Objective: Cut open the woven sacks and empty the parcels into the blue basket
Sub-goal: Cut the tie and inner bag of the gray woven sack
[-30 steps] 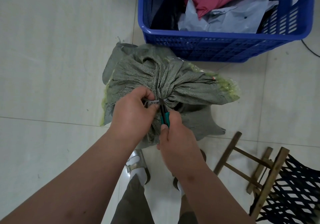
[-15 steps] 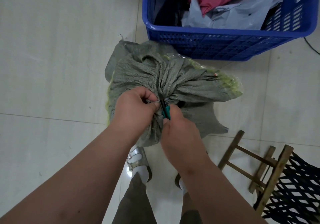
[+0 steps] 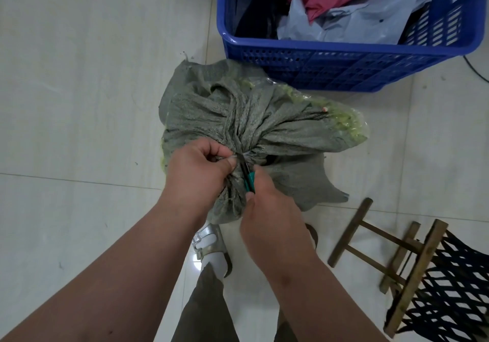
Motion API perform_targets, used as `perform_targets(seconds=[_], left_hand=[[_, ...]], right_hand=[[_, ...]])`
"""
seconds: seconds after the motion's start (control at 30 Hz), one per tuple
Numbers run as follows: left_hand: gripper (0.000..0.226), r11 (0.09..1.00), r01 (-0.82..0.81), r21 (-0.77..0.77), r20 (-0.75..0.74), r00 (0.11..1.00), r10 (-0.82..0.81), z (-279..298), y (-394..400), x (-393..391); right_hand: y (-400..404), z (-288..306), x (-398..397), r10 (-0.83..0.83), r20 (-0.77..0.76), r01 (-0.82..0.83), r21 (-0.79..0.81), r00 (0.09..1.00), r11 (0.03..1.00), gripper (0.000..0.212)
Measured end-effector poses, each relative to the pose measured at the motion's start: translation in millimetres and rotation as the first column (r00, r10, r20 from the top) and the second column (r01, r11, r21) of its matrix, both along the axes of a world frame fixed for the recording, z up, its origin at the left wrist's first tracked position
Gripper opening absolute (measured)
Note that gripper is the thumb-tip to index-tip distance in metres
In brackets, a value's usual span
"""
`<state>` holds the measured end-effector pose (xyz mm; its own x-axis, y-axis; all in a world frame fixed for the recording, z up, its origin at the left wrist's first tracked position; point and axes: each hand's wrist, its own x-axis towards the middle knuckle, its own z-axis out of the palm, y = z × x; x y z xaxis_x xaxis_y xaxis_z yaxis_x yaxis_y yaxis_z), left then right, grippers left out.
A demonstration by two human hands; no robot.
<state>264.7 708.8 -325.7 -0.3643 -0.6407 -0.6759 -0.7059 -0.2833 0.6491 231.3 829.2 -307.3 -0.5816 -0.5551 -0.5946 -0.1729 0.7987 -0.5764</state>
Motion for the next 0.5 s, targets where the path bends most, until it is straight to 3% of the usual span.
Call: perform_targets(seconds=[0.13, 0.5], left_hand=[[0.018, 0.999, -0.044, 0.029, -0.015, 0.999, 0.045, -1, -2, 0], [0.020, 0.995, -0.083, 0.064, -0.042, 0.995, 0.085, 0, 4, -3]], right_hand=[[-9, -10, -8, 0.045, -0.065, -0.045, -0.008, 0.997, 0.999, 0.061], [-9, -17, -14, 0.062, -0.070, -0.057, 0.066, 0.996, 0.996, 0.059]])
